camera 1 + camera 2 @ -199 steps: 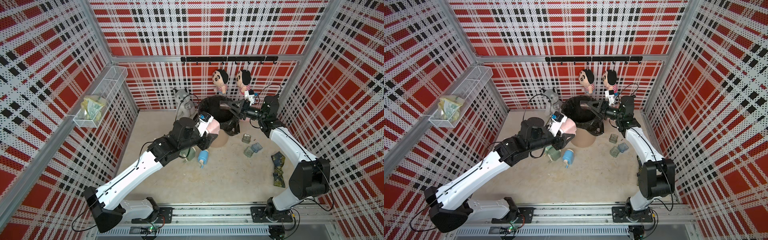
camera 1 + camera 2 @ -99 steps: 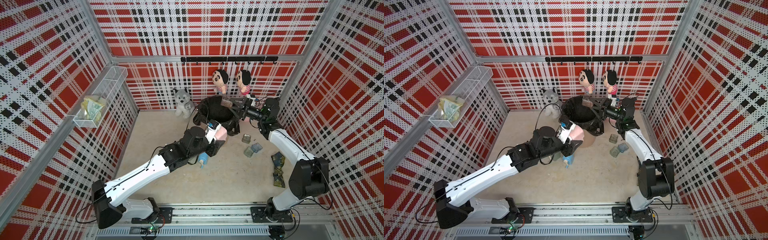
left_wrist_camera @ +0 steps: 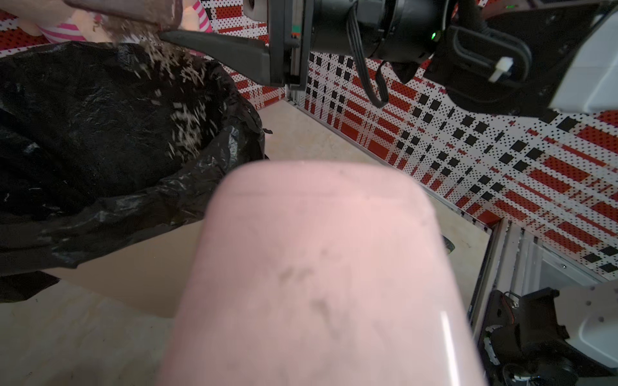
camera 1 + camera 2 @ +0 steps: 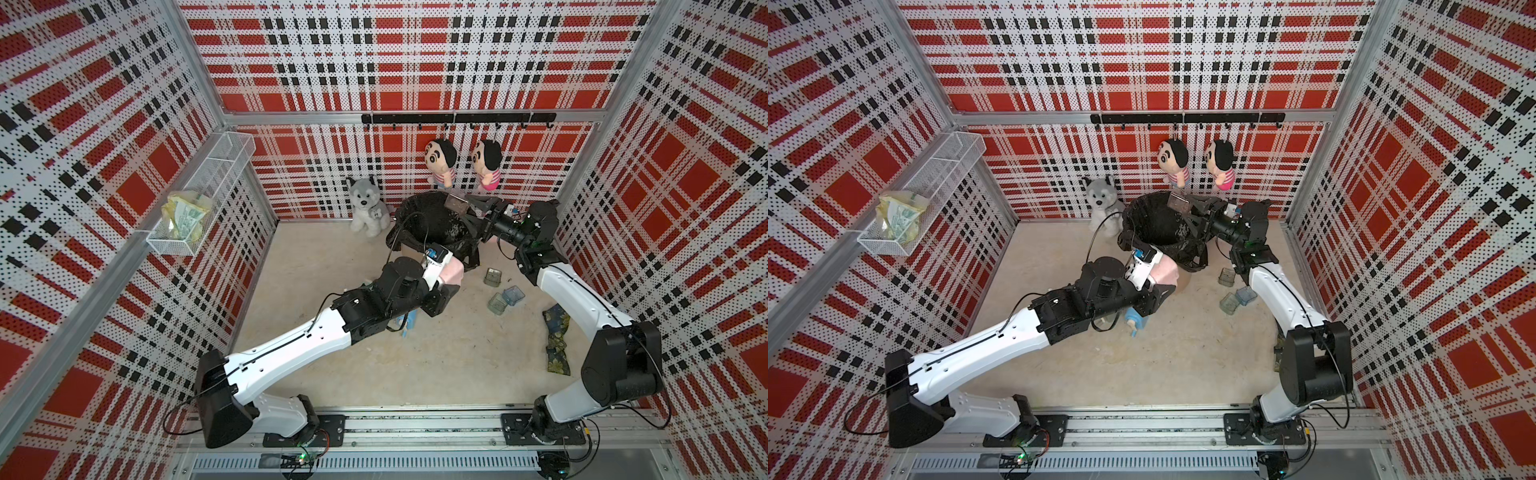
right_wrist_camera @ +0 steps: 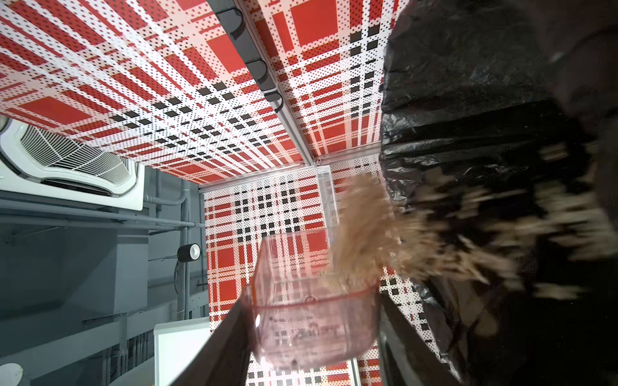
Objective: Take out the pencil sharpener tray and clean the shavings
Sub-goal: Pour the shavings into the trash bin.
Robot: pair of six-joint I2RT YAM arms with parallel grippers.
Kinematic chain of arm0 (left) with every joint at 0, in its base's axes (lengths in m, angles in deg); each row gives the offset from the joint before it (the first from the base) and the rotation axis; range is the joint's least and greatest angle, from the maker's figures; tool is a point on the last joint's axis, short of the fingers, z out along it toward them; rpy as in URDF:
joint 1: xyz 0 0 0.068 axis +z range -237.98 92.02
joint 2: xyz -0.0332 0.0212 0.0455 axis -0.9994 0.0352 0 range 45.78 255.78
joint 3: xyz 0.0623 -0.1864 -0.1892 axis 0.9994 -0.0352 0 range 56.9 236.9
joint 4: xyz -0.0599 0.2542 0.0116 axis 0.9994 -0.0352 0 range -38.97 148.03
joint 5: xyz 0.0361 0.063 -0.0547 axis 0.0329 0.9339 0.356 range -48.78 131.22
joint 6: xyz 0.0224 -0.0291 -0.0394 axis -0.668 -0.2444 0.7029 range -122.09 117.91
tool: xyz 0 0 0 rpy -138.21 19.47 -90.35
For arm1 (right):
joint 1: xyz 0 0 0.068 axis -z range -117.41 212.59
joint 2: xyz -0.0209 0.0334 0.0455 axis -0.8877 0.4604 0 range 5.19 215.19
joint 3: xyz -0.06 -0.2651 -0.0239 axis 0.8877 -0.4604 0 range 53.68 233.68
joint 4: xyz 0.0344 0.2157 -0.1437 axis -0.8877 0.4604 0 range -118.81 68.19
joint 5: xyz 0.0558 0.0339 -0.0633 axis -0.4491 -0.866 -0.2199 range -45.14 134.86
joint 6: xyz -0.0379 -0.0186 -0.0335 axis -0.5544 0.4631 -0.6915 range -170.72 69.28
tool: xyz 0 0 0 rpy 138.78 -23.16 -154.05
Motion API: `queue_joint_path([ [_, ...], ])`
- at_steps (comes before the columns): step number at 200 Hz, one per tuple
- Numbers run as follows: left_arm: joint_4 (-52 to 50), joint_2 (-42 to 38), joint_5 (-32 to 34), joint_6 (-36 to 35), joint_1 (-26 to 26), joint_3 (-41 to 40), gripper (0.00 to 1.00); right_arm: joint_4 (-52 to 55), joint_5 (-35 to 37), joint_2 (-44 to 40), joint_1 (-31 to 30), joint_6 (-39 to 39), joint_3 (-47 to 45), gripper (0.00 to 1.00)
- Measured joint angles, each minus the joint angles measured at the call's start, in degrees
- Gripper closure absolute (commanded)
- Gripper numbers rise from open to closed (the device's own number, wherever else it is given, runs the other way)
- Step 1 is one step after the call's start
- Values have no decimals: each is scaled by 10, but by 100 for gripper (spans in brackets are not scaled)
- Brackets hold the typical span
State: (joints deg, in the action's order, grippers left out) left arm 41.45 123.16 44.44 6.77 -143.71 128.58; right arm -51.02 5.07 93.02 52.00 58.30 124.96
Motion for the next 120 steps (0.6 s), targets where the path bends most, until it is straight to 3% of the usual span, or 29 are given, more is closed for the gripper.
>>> queue_joint_path([
  [81, 3, 0, 11, 2, 0, 0, 57, -47, 73, -25, -40, 69, -84, 51],
  [120, 2, 0, 15, 2, 0, 0, 57, -73, 97, -19, -63, 89, -70, 51],
])
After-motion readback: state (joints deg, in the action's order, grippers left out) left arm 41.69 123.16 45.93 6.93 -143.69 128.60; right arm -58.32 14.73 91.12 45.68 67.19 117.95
